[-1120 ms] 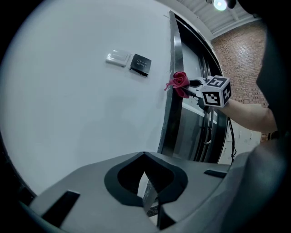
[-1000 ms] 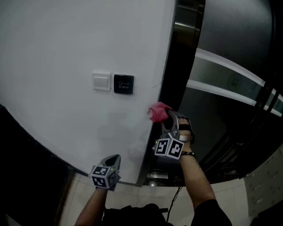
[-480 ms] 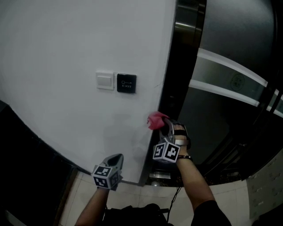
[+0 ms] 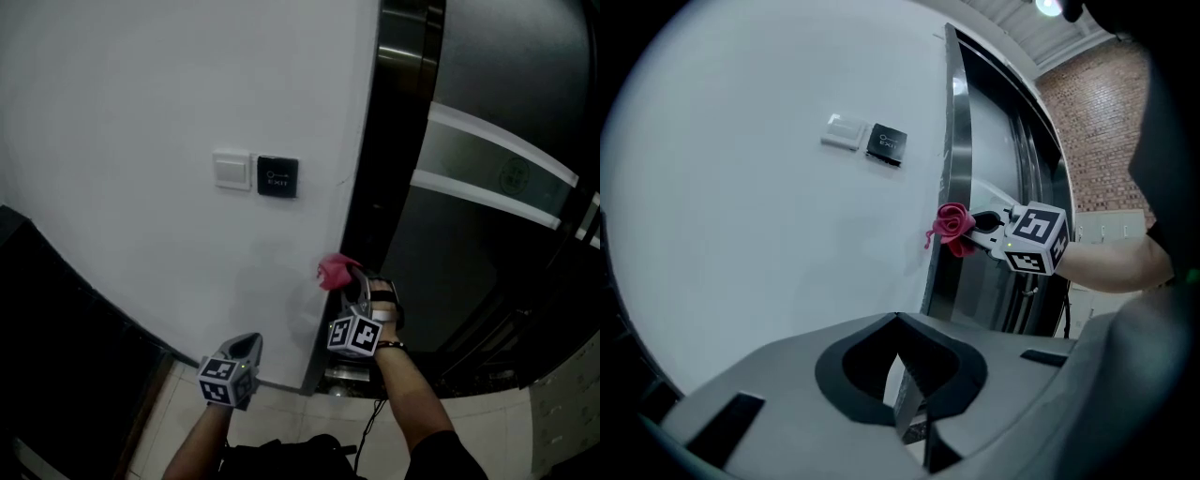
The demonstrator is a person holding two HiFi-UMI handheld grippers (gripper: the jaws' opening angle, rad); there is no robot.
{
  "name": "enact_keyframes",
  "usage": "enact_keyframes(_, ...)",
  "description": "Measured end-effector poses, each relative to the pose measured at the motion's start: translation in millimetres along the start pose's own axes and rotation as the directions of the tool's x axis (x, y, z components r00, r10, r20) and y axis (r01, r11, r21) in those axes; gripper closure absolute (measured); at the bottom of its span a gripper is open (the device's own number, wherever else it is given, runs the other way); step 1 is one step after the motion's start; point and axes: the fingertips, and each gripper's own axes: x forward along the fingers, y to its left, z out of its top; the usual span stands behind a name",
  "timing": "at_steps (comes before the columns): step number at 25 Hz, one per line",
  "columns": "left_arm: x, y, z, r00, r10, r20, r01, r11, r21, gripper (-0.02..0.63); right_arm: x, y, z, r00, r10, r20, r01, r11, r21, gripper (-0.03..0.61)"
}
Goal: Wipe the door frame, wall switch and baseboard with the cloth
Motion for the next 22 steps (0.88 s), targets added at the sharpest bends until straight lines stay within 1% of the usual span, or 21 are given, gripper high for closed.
enact_keyframes(4, -5, 1, -4, 1.000, 0.013, -0.011, -0.013, 1.000, 0.000, 0.621, -2, 17, -8, 0.999, 0.035, -0.004, -0.035, 0.999, -0.005, 0.520)
enact_keyframes(15, -8, 2, -16, 0.999, 0.020, -0.046, -0.020, 1.000, 0.000, 0.621, -6, 41, -17, 0.998, 0.067, -0.015, -0.066, 0.997, 0.035, 0.518)
enact_keyframes(19, -3, 6, -16, 0.999, 0.021, -0.039, -0.022, 1.000, -0.022, 0.621, -5, 52, -22, 0.996, 0.089, -0.031, -0.088, 0.996, 0.025, 0.518)
enact_keyframes(22, 3, 3, -13, 0.999, 0.011, -0.030, -0.012, 1.000, -0.022, 0.621, -5, 60, -25, 0.994, 0.103, -0.036, -0.102, 0.994, 0.027, 0.518)
